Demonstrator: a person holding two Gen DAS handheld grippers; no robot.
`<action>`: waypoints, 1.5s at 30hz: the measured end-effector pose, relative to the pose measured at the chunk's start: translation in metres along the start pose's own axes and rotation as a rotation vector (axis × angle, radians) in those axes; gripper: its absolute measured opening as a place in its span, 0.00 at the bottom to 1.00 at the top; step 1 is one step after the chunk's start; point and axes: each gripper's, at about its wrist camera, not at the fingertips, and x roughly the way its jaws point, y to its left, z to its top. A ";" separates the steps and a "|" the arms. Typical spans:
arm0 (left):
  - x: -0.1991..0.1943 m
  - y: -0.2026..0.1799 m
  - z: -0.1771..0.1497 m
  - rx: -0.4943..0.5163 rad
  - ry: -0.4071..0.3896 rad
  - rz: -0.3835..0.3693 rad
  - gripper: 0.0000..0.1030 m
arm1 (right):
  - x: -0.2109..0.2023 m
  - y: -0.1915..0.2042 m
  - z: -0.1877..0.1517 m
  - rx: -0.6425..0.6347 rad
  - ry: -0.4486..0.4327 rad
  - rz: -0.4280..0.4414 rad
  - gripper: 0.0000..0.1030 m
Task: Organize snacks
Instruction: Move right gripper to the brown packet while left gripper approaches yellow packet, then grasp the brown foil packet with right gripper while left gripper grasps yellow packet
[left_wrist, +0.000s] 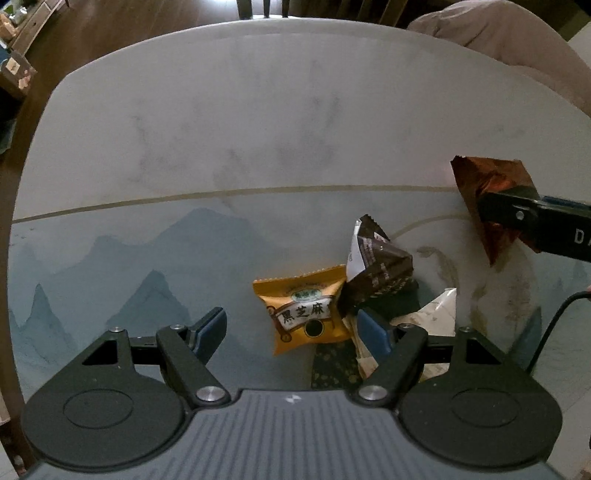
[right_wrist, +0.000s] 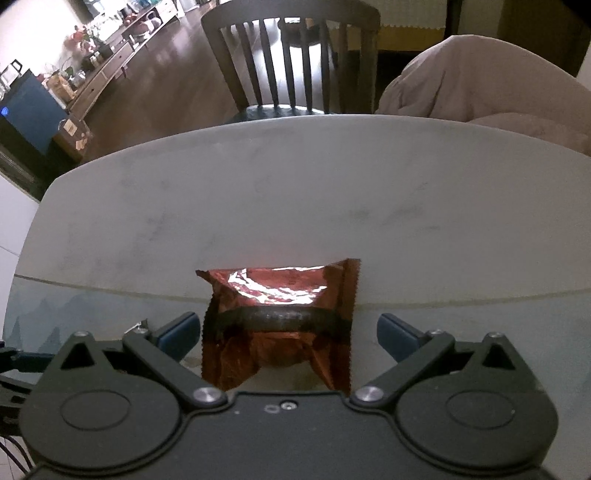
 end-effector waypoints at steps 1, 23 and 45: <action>0.002 0.000 0.000 -0.002 -0.003 0.009 0.75 | 0.002 0.001 0.000 -0.008 0.001 -0.001 0.99; 0.005 0.005 -0.020 -0.049 -0.056 0.042 0.34 | -0.006 0.010 -0.012 -0.047 -0.011 -0.006 0.61; -0.083 0.014 -0.055 -0.058 -0.200 -0.007 0.30 | -0.116 0.010 -0.056 -0.037 -0.124 0.035 0.54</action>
